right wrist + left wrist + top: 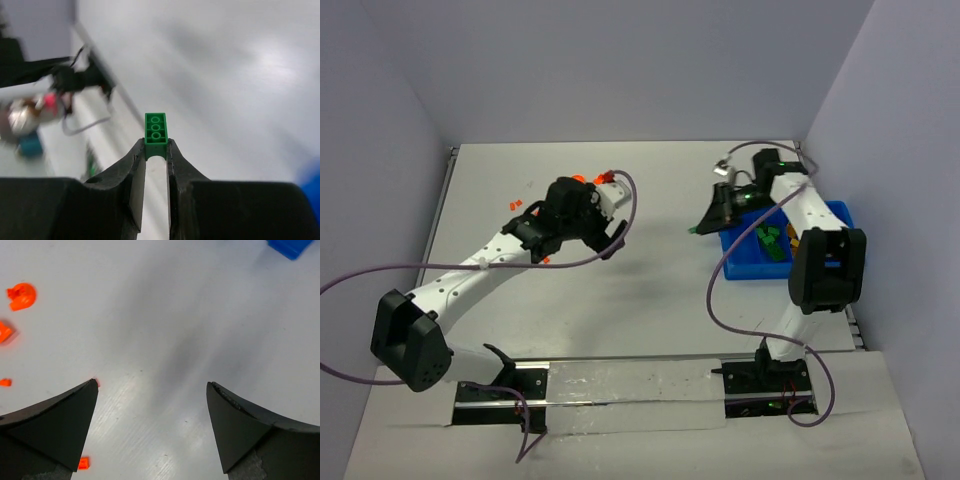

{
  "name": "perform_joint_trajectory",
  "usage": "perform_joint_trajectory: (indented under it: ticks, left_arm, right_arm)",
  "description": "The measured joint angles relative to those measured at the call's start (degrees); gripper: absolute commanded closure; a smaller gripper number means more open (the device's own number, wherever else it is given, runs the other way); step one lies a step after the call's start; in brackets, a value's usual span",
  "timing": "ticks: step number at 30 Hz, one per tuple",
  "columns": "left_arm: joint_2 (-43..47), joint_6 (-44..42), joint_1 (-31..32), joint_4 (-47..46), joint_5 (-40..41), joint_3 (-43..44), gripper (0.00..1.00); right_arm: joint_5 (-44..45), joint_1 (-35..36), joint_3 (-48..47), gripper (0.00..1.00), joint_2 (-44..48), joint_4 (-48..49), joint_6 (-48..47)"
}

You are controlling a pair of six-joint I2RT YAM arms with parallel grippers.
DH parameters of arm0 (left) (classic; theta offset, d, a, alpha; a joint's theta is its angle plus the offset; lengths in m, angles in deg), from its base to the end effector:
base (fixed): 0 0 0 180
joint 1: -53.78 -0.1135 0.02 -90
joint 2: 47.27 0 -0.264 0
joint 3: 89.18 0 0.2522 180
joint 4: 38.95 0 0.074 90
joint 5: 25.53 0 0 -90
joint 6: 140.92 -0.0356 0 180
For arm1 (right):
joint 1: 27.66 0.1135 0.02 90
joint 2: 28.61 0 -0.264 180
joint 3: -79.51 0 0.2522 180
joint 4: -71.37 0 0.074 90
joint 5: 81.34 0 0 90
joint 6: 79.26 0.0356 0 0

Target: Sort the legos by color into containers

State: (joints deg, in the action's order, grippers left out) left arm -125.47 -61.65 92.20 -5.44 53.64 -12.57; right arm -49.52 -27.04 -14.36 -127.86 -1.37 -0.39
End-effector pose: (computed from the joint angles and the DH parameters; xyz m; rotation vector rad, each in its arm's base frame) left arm 0.2366 -0.1962 0.3023 1.0175 1.9634 -0.4778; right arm 0.3323 0.0338 0.2596 -0.4029 2.4910 1.3717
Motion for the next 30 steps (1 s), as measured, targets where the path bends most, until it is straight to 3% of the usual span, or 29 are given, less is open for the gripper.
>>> perform_joint_trajectory:
  ticks: [5, 11, 16, 20, 22, 24, 30]
  left_arm:
    - [-3.00, 4.45, -4.94, 1.16, 1.25, 5.00, 0.01]
    - [-11.62, 9.21, -7.20, 1.05, 3.50, 11.40, 0.01]
    - [-17.49, 12.96, -10.53, 1.36, 4.17, 15.95, 0.01]
    - [-22.59, 15.90, -14.16, 1.40, 3.97, 21.89, 0.02]
    - [-24.65, 17.23, -16.07, 1.04, 3.81, 23.66, 0.05]
    - [-26.61, 18.39, -17.78, 0.97, 3.77, 25.22, 0.08]
    - [-36.78, 21.70, -22.53, 1.79, 2.93, 35.59, 0.20]
  right_arm:
    - [16.59, -13.65, -3.01, 1.00, 3.64, 0.23, -2.17]
    - [37.18, -13.87, -3.81, 1.00, 7.24, 3.61, -5.72]
    - [46.91, -13.50, -3.76, 0.97, 4.95, 6.52, -6.98]
    - [51.25, -13.50, -3.74, 0.88, 1.35, 8.73, -7.32]
    - [52.21, -13.50, -3.71, 0.79, -0.12, 9.34, -7.48]
    - [52.95, -13.32, -3.70, 0.65, -1.19, 9.86, -7.71]
    - [54.44, -12.44, -3.54, 0.45, -3.69, 10.70, -8.08]
